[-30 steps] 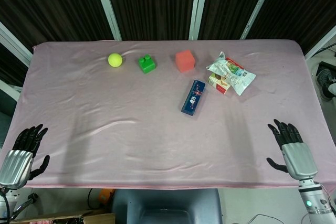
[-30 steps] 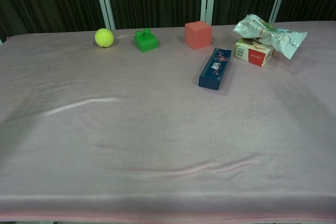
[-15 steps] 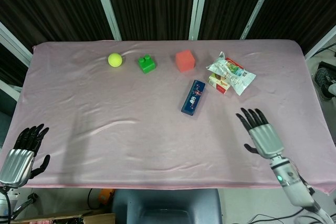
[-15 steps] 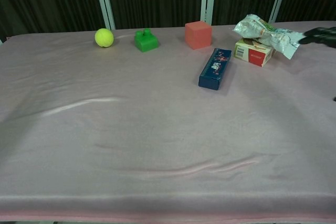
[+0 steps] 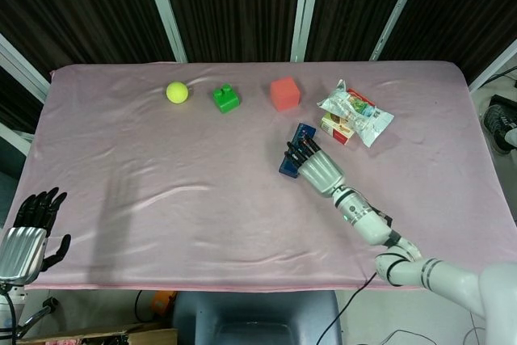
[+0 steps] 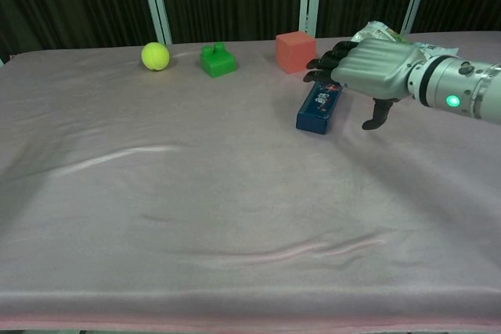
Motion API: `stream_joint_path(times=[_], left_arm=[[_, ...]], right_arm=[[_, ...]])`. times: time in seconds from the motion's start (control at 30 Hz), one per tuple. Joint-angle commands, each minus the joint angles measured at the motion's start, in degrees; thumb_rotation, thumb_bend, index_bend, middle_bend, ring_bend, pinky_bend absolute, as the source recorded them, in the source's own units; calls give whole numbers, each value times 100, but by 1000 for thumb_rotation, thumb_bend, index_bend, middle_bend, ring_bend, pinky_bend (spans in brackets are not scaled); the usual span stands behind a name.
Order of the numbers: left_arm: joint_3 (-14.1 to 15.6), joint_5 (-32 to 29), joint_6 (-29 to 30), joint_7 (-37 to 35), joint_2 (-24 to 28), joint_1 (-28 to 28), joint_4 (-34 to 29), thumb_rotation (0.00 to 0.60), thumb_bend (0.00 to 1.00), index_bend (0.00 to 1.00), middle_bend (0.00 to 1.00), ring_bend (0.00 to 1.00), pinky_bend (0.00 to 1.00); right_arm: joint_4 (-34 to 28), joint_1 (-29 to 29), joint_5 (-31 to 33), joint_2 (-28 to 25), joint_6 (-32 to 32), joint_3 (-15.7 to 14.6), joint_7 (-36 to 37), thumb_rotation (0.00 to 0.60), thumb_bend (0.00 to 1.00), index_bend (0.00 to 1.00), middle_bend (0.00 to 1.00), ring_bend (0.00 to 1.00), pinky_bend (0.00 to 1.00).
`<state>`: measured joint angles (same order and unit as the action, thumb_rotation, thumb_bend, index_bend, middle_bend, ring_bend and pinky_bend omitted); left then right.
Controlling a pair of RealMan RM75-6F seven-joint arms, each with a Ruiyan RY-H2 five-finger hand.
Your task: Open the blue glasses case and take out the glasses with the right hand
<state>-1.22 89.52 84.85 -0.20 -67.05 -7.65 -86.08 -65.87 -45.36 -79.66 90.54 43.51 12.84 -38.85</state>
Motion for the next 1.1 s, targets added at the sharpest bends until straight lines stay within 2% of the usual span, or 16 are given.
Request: stream_joint_path(times=[0.03, 0.23, 0.4, 0.57, 0.63, 0.77, 0.87, 1.1], left_arm=[[5, -7, -22, 8, 2, -8, -7, 600, 407, 0, 0, 0, 39], [-16, -68, -58, 16, -5, -18, -7, 600, 406, 0, 0, 0, 39], [-39, -135, -111, 43, -18, -37, -3, 600, 407, 0, 0, 0, 39], [-55, -175, -131, 67, -29, -44, 3, 600, 407, 0, 0, 0, 39], [-59, -184, -135, 71, -31, -45, 4, 600, 406, 0, 0, 0, 39], [-69, -203, -137, 58, -25, -47, 11, 600, 406, 0, 0, 0, 39], [-67, -201, -143, 44, -19, -51, 20, 600, 407, 0, 0, 0, 39], [-54, -180, -122, 33, -4, -42, 8, 600, 406, 0, 0, 0, 39]], right_arm=[[347, -236, 331, 365, -129, -9, -604, 600, 316, 0, 0, 0, 0], [851, -484, 706, 711, -181, -10, -1141, 600, 316, 0, 0, 0, 0], [1259, -694, 1029, 975, -351, 8, -1301, 600, 316, 5, 0, 0, 0], [1441, -817, 1132, 1119, -445, -9, -1230, 600, 335, 77, 0, 0, 0], [1490, -846, 1138, 1153, -458, -26, -1214, 600, 365, 124, 0, 0, 0], [1663, -950, 1165, 1291, -507, -101, -1156, 600, 447, 279, 0, 0, 0], [1743, -984, 1165, 1317, -483, -160, -1099, 600, 460, 401, 0, 0, 0], [1782, -1022, 1191, 1314, -418, -233, -977, 600, 475, 535, 0, 0, 0]])
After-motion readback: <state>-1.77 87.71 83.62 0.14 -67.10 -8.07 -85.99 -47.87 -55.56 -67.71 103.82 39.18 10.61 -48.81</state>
